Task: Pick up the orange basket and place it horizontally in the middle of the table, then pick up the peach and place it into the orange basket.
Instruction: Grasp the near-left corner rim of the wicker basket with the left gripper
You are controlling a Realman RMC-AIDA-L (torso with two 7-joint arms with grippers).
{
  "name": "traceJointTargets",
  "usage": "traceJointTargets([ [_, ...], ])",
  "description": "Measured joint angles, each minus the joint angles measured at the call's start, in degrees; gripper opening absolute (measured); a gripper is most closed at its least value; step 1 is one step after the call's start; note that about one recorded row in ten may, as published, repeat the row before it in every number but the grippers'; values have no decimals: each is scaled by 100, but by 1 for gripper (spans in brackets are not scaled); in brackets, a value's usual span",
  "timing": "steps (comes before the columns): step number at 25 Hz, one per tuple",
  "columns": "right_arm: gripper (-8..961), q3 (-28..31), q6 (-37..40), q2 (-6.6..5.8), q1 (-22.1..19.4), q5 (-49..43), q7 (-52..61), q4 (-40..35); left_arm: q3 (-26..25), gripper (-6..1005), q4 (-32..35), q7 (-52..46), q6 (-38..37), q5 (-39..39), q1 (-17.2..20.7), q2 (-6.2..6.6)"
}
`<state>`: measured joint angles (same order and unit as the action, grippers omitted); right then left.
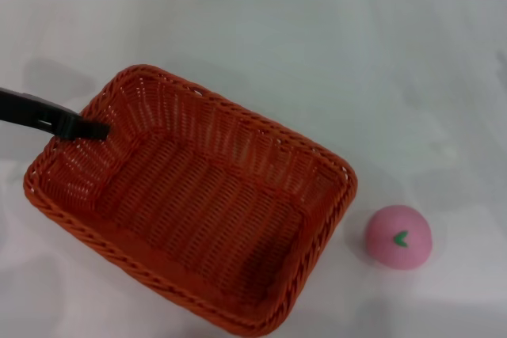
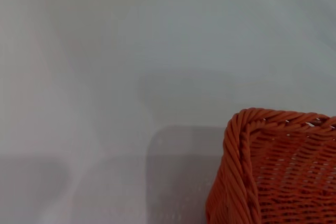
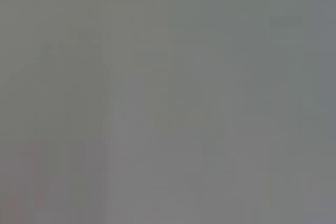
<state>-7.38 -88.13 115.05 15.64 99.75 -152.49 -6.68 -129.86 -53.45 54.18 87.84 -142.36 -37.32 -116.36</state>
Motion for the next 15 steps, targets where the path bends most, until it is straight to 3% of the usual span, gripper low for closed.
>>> traceJointTargets([
  [1, 694, 0, -3, 0, 0, 0, 0, 0, 27, 274, 0, -18, 10, -6, -4, 0],
  [6, 694, 0, -14, 0, 0, 0, 1, 0, 52, 148, -18, -55, 59, -29, -4, -8],
  [15, 693, 0, -25, 0, 0, 0, 16, 0, -35, 148, -230, -536, 306, 245, -12, 77],
])
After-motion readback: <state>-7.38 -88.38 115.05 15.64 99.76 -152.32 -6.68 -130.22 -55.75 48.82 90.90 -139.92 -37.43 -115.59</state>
